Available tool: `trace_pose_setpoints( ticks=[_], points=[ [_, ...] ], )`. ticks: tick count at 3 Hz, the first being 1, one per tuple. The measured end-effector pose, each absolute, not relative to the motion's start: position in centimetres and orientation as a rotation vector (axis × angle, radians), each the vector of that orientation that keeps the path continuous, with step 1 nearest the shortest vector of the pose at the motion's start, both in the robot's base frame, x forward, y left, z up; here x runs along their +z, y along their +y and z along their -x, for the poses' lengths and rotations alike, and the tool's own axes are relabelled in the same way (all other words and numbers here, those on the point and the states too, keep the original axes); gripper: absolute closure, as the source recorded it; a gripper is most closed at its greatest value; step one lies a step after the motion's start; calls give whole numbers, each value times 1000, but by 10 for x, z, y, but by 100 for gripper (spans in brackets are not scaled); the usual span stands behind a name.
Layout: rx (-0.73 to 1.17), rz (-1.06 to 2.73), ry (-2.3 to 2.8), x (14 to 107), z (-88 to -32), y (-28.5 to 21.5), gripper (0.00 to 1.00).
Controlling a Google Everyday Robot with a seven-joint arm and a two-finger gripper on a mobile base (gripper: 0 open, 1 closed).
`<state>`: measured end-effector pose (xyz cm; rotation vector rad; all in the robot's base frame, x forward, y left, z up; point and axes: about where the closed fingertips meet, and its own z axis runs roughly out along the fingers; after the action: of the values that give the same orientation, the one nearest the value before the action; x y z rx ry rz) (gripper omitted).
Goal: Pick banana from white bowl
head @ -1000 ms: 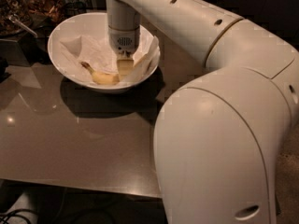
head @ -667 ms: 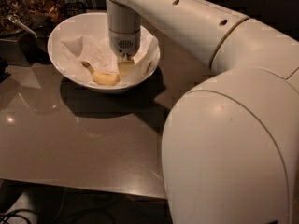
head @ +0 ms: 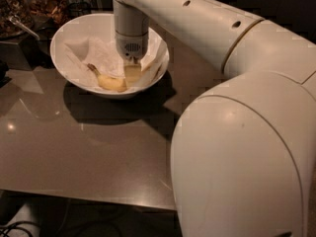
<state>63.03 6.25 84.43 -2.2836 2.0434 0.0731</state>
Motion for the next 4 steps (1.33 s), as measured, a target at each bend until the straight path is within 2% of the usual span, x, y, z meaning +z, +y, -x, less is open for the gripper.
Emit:
trace_pose_setpoints(
  ticks=[4],
  points=[
    [176,2250,1828,917,-583,51,100]
  ],
)
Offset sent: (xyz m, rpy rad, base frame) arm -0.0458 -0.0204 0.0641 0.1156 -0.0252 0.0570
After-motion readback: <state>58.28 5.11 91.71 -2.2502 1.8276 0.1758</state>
